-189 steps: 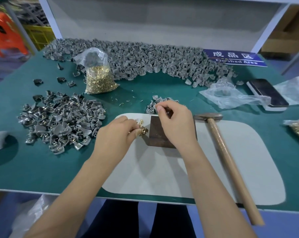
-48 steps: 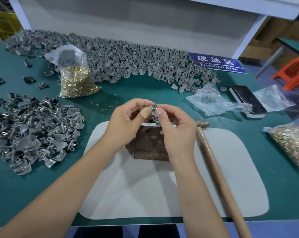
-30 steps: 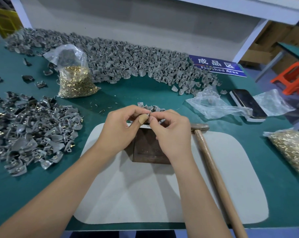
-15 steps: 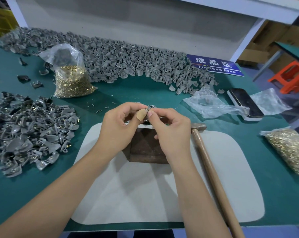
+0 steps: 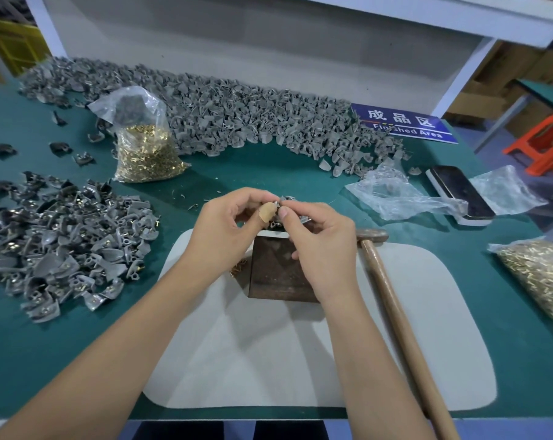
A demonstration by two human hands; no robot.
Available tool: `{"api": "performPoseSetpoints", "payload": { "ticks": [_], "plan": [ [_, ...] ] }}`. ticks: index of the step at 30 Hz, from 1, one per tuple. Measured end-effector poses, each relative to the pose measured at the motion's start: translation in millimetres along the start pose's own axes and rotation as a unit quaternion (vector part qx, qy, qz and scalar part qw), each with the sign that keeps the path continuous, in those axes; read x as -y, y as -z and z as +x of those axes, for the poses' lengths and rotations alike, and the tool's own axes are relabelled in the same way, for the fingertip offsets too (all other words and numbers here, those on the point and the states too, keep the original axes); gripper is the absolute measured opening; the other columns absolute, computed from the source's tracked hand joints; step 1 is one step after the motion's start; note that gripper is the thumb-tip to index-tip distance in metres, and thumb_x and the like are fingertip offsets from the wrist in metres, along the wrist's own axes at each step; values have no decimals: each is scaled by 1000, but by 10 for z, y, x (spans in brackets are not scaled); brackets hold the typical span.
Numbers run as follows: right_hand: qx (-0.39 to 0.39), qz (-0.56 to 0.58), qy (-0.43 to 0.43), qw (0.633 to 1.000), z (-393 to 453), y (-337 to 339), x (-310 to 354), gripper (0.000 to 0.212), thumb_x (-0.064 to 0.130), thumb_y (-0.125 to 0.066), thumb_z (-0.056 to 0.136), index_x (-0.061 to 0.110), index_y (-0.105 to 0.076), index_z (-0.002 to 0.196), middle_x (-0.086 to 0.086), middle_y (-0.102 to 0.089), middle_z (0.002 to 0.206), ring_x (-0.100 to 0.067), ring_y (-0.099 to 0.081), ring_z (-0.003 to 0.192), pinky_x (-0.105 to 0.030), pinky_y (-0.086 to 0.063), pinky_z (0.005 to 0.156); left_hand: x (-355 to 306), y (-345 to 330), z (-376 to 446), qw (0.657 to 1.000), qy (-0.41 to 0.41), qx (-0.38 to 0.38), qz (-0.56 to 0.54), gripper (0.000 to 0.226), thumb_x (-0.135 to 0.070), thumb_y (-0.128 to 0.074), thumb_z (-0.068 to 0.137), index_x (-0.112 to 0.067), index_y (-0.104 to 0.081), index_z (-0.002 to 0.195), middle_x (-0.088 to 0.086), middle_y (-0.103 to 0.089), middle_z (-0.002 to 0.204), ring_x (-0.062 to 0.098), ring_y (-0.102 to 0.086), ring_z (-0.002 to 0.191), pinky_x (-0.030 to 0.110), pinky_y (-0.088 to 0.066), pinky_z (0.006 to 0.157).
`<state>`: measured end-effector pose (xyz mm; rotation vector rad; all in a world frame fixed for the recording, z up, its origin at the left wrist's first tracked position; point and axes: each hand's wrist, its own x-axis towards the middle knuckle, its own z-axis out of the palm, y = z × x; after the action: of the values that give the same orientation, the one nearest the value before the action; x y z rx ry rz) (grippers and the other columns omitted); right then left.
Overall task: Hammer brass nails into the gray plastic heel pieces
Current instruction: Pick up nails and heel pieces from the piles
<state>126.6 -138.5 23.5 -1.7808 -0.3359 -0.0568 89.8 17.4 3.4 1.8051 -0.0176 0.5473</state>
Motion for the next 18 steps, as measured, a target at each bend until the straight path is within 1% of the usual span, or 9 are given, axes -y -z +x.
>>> {"api": "performPoseSetpoints", "payload": {
  "ticks": [2, 4, 5, 7, 9, 11, 14, 15, 18],
  "plan": [
    [-10, 3, -3, 1000, 3, 6, -3, 14, 20, -78, 91, 30, -82, 99, 10, -74, 93, -13, -70, 85, -46, -61, 70, 2, 0, -2, 1000, -2, 3, 9, 10, -28, -68, 98, -31, -74, 106, -11, -77, 98, 14, -73, 92, 45, -61, 84],
    [-18, 10, -3, 1000, 1, 13, 1, 8, 20, -79, 89, 27, -81, 94, 3, -72, 88, -12, -66, 76, -37, -58, 55, -4, 1, -7, 1000, 0, 1, 12, 10, -29, -69, 97, -35, -73, 104, -12, -77, 98, 14, -73, 94, 48, -60, 85],
    [-20, 9, 0, 1000, -2, 11, 4, 7, 19, -79, 89, 26, -81, 91, 3, -71, 86, -12, -64, 73, -35, -56, 52, -5, 3, -10, 1000, 1, 1, 17, 11, -28, -69, 97, -36, -74, 103, -12, -77, 98, 12, -73, 96, 48, -60, 85],
    [-23, -2, 10, 1000, -7, 2, 8, 10, 18, -79, 88, 27, -81, 88, 12, -67, 80, -11, -62, 73, -41, -58, 60, 5, 15, -13, 1000, 3, 3, 28, 12, -26, -70, 97, -32, -75, 105, -13, -77, 98, 8, -72, 98, 47, -60, 86],
    [-20, -11, 18, 1000, -7, -4, 13, 12, 17, -77, 88, 28, -80, 84, 15, -64, 77, -10, -61, 74, -47, -59, 67, 9, 15, -13, 999, -4, 2, 34, 12, -24, -70, 96, -29, -76, 105, -14, -76, 96, 6, -72, 97, 44, -60, 86],
    [-16, -4, 14, 1000, -5, 4, 17, 12, 17, -76, 89, 27, -79, 83, 11, -66, 79, -8, -61, 74, -46, -59, 69, -9, -9, -15, 1000, -5, -6, 12, 11, -24, -70, 96, -30, -76, 103, -13, -77, 95, 7, -73, 91, 37, -61, 83],
    [-11, 25, 4, 1000, -3, 30, 26, 10, 18, -75, 90, 25, -80, 84, 3, -70, 84, -5, -61, 75, -41, -56, 68, -57, -41, -18, 999, -5, -18, -41, 11, -22, -71, 96, -31, -75, 101, -11, -78, 93, 7, -73, 78, 23, -59, 74],
    [-9, 25, 3, 1000, -4, 38, 25, 10, 18, -75, 90, 25, -80, 84, 3, -71, 84, -5, -61, 75, -40, -55, 68, -59, -43, -22, 999, -5, -19, -40, 10, -22, -71, 96, -31, -75, 101, -11, -78, 93, 8, -73, 79, 25, -60, 75],
    [-2, 8, 13, 1000, -9, 47, 22, 11, 16, -75, 89, 25, -79, 83, 4, -68, 81, -3, -58, 73, -43, -56, 67, -33, -12, -29, 1000, -17, -2, 3, 12, -23, -70, 96, -32, -75, 102, -12, -77, 96, 11, -73, 92, 40, -61, 85]
  ]
}}
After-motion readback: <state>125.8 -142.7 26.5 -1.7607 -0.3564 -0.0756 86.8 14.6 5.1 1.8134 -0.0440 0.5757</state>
